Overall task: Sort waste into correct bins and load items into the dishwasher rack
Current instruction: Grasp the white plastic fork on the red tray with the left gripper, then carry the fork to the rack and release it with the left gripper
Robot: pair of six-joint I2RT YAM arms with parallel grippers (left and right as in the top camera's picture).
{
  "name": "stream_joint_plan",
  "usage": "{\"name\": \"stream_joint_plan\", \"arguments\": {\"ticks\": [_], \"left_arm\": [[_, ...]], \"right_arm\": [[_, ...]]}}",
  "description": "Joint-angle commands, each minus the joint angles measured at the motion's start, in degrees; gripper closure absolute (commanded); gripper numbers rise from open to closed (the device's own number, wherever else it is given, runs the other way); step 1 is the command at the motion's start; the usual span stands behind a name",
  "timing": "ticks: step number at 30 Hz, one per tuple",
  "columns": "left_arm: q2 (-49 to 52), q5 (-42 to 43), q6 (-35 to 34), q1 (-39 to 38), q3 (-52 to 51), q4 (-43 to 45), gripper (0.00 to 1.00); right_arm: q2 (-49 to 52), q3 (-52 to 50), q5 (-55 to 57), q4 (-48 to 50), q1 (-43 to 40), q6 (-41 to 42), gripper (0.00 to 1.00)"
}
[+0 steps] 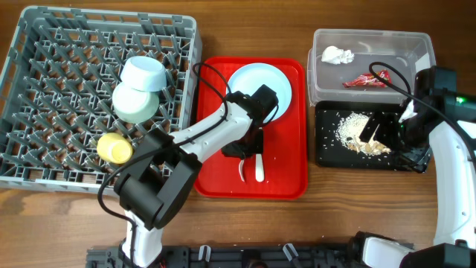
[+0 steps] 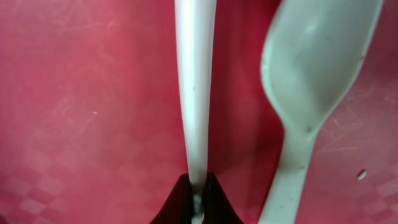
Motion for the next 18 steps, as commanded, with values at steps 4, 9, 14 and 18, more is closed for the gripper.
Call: {"name": "stream_joint_plan", "arguments": {"ticks": [4,9,14,18], "left_arm": [[-10.3,-0.9,3.8,4.1,-1.2,-2.1,0.96],[-23.7,-1.9,12.7,12.3,-0.6,-6.2,0.96],[-32.1,-4.0,24.7,22.4,-0.4,-5.8,0.96],[-28.6,-4.3,31.6,28.2,-0.5,-3.2,0.96]], "right_arm": [[-0.2,0.7,-0.6,-0.1,-0.2,-0.9,0.00],[-0.2,0.7,-0.4,0.0,-0.2,-0.9,0.00],[-0.2,0.7,-0.4,0.0,-0.2,-0.9,0.00],[-0.2,0.7,-0.4,-0.1,-0.2,-0.9,0.00]]}}
